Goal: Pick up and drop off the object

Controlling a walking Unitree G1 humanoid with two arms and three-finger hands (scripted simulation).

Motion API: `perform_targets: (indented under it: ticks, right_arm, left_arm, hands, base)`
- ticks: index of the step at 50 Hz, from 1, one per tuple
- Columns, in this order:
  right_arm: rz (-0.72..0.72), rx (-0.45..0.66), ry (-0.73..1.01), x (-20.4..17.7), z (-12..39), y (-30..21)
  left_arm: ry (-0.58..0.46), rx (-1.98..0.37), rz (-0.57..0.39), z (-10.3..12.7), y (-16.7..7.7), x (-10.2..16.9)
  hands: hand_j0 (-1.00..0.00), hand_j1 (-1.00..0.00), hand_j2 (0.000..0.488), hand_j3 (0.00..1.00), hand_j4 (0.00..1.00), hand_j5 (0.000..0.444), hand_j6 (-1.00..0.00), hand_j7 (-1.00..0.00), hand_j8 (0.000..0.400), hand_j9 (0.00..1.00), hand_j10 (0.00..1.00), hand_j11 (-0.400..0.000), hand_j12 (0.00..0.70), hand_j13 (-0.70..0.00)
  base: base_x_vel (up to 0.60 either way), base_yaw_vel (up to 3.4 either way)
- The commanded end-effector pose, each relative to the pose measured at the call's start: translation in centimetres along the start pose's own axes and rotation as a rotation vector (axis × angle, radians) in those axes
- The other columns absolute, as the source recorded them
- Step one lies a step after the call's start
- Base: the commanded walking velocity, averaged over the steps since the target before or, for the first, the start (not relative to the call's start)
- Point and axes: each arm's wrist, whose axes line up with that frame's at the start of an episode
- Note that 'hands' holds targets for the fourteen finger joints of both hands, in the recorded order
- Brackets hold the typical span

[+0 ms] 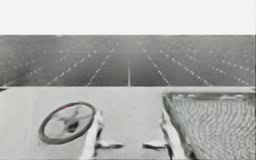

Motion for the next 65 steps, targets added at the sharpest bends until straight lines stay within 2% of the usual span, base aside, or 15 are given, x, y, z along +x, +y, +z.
perform_targets:
  ticks: [1,6,11,16,27,30,31,32,37,43,53,56,60,61,65]
  right_arm:
    - [-0.219,-0.158,-0.237,4.2,-4.5,1.2]
    - [-0.212,-0.153,-0.24,1.4,-4.1,1.5]
    - [-0.222,-0.143,-0.235,1.2,-4.3,2.2]
    - [-0.243,-0.13,-0.231,2.0,-4.7,2.1]
    - [-0.215,-0.11,-0.226,1.5,-3.7,2.9]
    - [-0.209,-0.092,-0.241,1.4,-4.3,2.8]
    - [-0.208,-0.1,-0.225,0.8,-4.0,2.6]
    - [-0.207,-0.104,-0.245,1.1,-3.9,2.1]
    - [-0.185,-0.094,-0.245,0.6,-3.7,2.3]
    - [-0.18,-0.101,-0.258,0.7,-3.8,2.8]
    - [-0.124,-0.156,-0.257,2.9,-4.9,4.3]
    - [-0.064,-0.179,-0.304,3.4,-5.1,6.2]
    - [0.018,-0.176,-0.322,4.5,-5.5,8.3]
    - [0.127,0.083,-0.463,9.9,-2.2,12.3]
    - [0.12,-0.081,-0.405,8.0,-4.8,12.0]
  left_arm:
    - [-0.136,-0.102,0.223,-0.6,-2.6,5.5]
    - [-0.043,-0.056,0.232,1.0,1.6,7.1]
    - [-0.038,0.634,0.239,5.3,4.7,7.8]
    - [-0.022,1.15,0.181,7.8,4.3,7.9]
    - [0.241,1.279,0.023,0.6,8.1,9.2]
    - [0.246,1.255,0.06,-1.0,8.2,9.7]
    - [0.249,1.189,0.088,-2.3,8.5,9.4]
    - [0.321,1.117,0.039,-0.8,8.0,9.7]
    - [0.308,1.101,0.098,1.0,7.2,8.9]
    - [0.089,0.863,0.138,5.6,5.9,6.7]
    - [-0.05,-0.438,-0.306,15.9,4.5,4.6]
    - [-0.213,-0.698,-0.319,14.9,3.8,3.2]
    - [-0.18,-0.66,-0.248,17.5,2.1,1.4]
    - [-0.028,-0.885,-0.313,9.7,3.1,1.0]
    - [-0.027,-0.91,-0.334,11.1,2.8,1.3]
  hands:
    - [0.0,0.0,0.0,0.0,0.0,0.0,0.0,0.0,0.0,0.0,0.0,0.0,0.0,0.0]
    - [0.0,0.0,0.0,0.0,0.0,0.0,0.0,0.0,0.0,0.0,0.0,0.0,0.0,0.0]
    - [0.0,0.0,0.0,0.0,0.0,0.0,0.0,0.0,0.0,0.0,0.0,0.0,0.0,0.0]
    - [0.0,0.0,0.0,0.0,0.0,0.0,0.0,0.0,0.0,0.0,0.0,0.0,0.0,0.0]
    - [0.0,0.0,0.0,0.0,0.0,0.0,0.0,0.0,0.0,0.0,0.0,0.0,0.0,0.0]
    - [0.0,-0.28,0.142,0.0,0.0,0.0,0.0,-0.28,0.113,0.0,0.0,0.0,0.198,0.0]
    - [-0.08,-1.0,0.461,0.0,0.0,0.0,-0.08,-1.0,0.4,0.0,0.0,0.0,0.7,0.0]
    - [-1.0,-1.0,0.0,0.0,0.0,0.0,-1.0,-1.0,0.4,0.0,0.0,0.0,0.7,0.0]
    - [-1.0,-1.0,0.0,0.0,0.0,0.0,-1.0,-1.0,0.4,0.0,0.0,0.0,0.7,0.0]
    - [-1.0,-1.0,0.0,0.0,0.0,0.0,-1.0,-1.0,0.4,0.0,0.0,0.0,0.7,0.0]
    - [-1.0,-1.0,0.0,0.0,0.0,0.0,-1.0,-1.0,0.4,0.0,0.0,0.0,0.7,0.0]
    - [-1.0,-1.0,0.0,0.0,0.0,0.0,-1.0,-1.0,0.4,0.0,0.0,0.0,0.7,0.0]
    - [-1.0,-1.0,0.0,0.0,0.0,0.0,-1.0,-1.0,0.4,0.0,0.0,0.0,0.7,0.0]
    - [-1.0,-1.0,0.0,0.0,0.0,0.0,-1.0,-1.0,0.4,0.0,0.0,0.0,0.7,0.0]
    - [-1.0,-1.0,0.0,0.0,0.0,0.0,-1.0,-1.0,0.4,0.0,0.0,0.0,0.7,0.0]
  base:
    - [0.0,0.0]
    - [0.0,0.0]
    - [0.0,0.0]
    - [0.0,0.0]
    - [0.0,0.0]
    - [0.0,0.0]
    - [0.0,0.0]
    - [0.0,0.0]
    - [0.0,0.0]
    - [0.0,0.0]
    - [0.0,0.0]
    - [0.0,0.0]
    - [0.0,0.0]
    - [0.0,0.0]
    - [0.0,0.0]
